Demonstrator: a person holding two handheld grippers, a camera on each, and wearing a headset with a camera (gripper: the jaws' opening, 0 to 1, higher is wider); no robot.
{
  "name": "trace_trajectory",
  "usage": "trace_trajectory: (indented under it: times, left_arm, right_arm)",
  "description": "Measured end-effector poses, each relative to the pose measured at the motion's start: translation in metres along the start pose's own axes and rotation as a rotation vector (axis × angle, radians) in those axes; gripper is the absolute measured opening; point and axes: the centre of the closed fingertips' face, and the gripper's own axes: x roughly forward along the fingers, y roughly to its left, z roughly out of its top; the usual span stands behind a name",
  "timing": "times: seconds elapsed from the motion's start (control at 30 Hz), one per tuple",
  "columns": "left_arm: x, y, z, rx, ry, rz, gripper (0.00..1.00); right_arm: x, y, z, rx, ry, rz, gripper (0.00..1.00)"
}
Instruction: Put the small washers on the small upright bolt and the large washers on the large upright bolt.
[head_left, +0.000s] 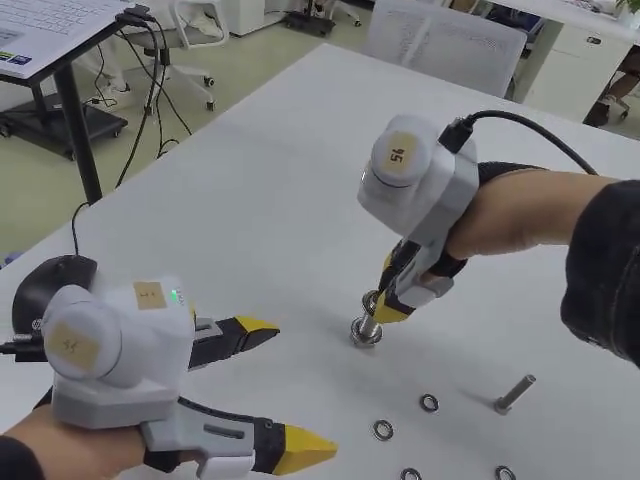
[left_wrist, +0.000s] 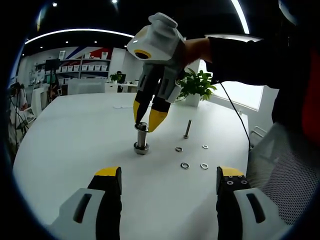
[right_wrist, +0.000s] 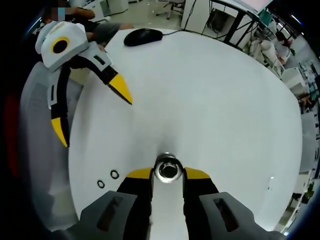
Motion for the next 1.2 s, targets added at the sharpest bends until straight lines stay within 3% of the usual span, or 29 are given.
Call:
trace_trajectory:
  times: [0.87, 1.2]
  left_arm:
    - [-0.003, 0.0, -0.006, -0.008, 0.004, 0.009, 0.77]
    - [-0.003, 0.0, -0.006, -0.013, 0.002, 0.01, 0.77]
  right_arm:
    - [0.037, 0.003, -0.008, -0.005, 0.036, 0.043, 0.23]
    - [0.042, 0.002, -0.01, -0.003, 0.035, 0.047, 0.24]
